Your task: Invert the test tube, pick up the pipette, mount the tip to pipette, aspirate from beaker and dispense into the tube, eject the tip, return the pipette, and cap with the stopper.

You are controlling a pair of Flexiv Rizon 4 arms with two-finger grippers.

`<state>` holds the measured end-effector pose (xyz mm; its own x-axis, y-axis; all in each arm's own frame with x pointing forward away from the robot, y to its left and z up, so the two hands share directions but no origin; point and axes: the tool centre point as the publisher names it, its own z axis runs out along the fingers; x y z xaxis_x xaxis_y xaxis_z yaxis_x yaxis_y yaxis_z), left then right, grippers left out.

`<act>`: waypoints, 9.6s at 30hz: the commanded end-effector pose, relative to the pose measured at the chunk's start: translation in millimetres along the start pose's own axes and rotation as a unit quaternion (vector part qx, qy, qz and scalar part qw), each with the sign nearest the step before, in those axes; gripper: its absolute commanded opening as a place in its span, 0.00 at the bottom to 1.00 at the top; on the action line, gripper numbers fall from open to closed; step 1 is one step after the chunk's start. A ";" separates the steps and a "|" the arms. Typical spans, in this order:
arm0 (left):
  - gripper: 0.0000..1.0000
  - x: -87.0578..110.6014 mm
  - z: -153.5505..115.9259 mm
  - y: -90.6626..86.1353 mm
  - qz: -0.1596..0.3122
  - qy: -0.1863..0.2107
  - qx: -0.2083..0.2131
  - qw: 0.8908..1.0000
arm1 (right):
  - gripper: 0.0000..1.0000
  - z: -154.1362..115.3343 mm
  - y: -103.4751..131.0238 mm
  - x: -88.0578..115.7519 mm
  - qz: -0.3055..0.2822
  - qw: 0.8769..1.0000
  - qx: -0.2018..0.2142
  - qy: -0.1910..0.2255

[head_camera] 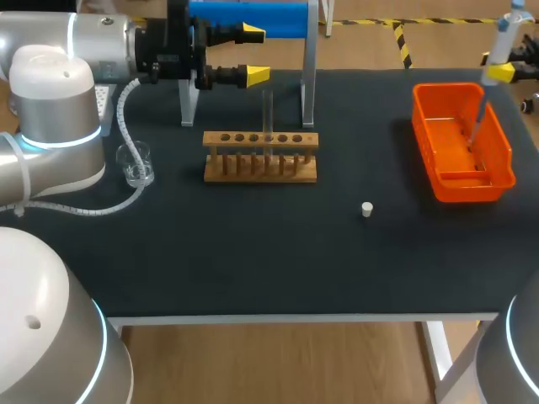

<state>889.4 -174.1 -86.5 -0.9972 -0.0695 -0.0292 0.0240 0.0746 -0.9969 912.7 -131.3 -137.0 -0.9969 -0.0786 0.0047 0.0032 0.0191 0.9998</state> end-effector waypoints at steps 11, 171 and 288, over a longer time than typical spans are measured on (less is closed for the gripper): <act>1.00 0.9 0.4 0.8 0.001 -0.002 0.002 1.000 | 0.00 -16.0 -13.2 -0.8 0.006 0.999 -0.008 0.037; 0.00 -6.3 371.7 -62.2 -0.038 0.024 0.036 0.998 | 0.00 -16.1 -15.2 0.1 0.010 0.999 -0.009 0.045; 0.30 -7.0 258.1 -86.9 0.013 0.004 -0.074 0.997 | 0.00 -16.1 -15.2 0.1 0.010 0.999 -0.009 0.045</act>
<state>918.4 -471.6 -26.9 -0.9962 -0.0662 -0.0568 0.0441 0.1802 -0.9826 913.1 -146.6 -152.5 -0.9860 -0.1645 0.0255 0.0255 0.0020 0.9997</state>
